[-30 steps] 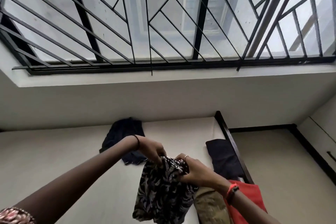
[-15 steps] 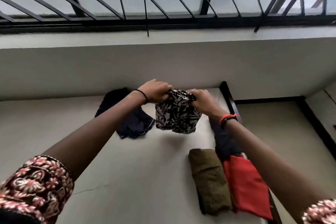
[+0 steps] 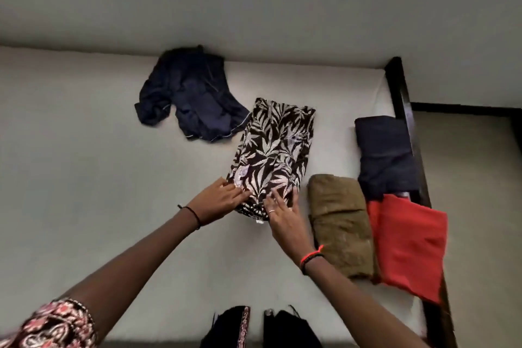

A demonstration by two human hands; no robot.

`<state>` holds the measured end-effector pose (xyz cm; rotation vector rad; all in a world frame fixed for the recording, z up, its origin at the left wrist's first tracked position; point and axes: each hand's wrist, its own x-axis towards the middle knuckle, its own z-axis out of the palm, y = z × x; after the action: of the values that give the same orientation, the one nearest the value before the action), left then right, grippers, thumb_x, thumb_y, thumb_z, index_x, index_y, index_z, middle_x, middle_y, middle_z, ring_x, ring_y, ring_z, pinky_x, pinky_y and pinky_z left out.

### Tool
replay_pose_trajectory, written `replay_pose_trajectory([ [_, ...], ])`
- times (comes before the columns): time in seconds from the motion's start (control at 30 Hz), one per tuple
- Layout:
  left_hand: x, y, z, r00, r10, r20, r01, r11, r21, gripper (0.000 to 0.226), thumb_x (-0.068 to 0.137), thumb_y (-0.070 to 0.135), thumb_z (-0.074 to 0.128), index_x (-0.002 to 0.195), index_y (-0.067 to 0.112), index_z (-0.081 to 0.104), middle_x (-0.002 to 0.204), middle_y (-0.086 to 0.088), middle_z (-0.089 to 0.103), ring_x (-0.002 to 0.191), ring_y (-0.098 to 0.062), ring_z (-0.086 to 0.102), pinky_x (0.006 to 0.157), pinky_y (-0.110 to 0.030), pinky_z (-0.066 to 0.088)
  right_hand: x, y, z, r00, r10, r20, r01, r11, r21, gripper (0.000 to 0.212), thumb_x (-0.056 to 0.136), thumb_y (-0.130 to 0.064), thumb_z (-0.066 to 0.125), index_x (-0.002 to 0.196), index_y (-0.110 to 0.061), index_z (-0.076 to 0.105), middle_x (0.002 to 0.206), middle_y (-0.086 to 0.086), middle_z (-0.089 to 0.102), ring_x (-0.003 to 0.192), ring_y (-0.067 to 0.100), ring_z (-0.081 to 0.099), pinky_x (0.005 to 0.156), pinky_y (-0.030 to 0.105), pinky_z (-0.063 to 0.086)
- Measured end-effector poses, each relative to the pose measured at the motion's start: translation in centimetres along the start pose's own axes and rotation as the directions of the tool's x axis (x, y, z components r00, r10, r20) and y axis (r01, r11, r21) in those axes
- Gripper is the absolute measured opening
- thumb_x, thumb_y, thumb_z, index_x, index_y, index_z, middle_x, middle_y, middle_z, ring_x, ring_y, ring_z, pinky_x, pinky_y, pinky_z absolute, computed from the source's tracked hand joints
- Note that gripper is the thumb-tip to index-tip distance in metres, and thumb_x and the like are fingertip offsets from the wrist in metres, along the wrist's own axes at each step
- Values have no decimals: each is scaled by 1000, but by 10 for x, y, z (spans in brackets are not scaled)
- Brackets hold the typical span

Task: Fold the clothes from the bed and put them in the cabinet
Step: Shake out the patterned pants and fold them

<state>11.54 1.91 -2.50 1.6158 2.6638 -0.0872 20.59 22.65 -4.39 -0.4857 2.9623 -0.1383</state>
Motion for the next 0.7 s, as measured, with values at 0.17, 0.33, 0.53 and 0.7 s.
replay_pose_trajectory([
  [0.17, -82, 72, 61, 979, -117, 169, 173, 913, -369, 66, 58, 10, 79, 115, 18, 49, 81, 8, 67, 68, -11, 63, 67, -22, 37, -67, -68, 63, 994, -13, 110, 9, 999, 39, 43, 74, -7, 49, 113, -4, 67, 118, 10, 67, 124, 25, 54, 107, 62, 7],
  [0.33, -154, 132, 96, 889, -159, 429, 420, 653, -630, 77, 68, 8, 70, 131, 16, 26, 137, -2, 33, 106, -22, 61, 86, -26, 49, -127, -117, 90, 916, -93, 391, 20, 982, 188, 65, 47, -8, 83, 109, -15, 69, 136, 9, 54, 134, 23, 42, 106, 59, 13],
  [0.53, -167, 128, 96, 884, -226, 409, 459, 584, -669, 52, 67, 37, 55, 117, 22, 56, 125, 12, 55, 112, -5, 54, 108, -28, 32, -122, -106, 82, 897, -25, 441, -129, 940, 315, 59, 77, -38, 67, 131, -27, 46, 121, -3, 64, 118, 15, 58, 112, 50, 14],
  [0.7, -131, 84, 83, 732, -387, 560, 613, 15, -790, 54, 62, 71, 63, 101, 33, 62, 97, 10, 70, 95, -5, 63, 95, -22, 44, -72, -56, 47, 859, 76, 507, -421, 668, 614, 47, 90, -28, 59, 133, -25, 41, 96, 1, 68, 82, 14, 63, 74, 23, 46],
])
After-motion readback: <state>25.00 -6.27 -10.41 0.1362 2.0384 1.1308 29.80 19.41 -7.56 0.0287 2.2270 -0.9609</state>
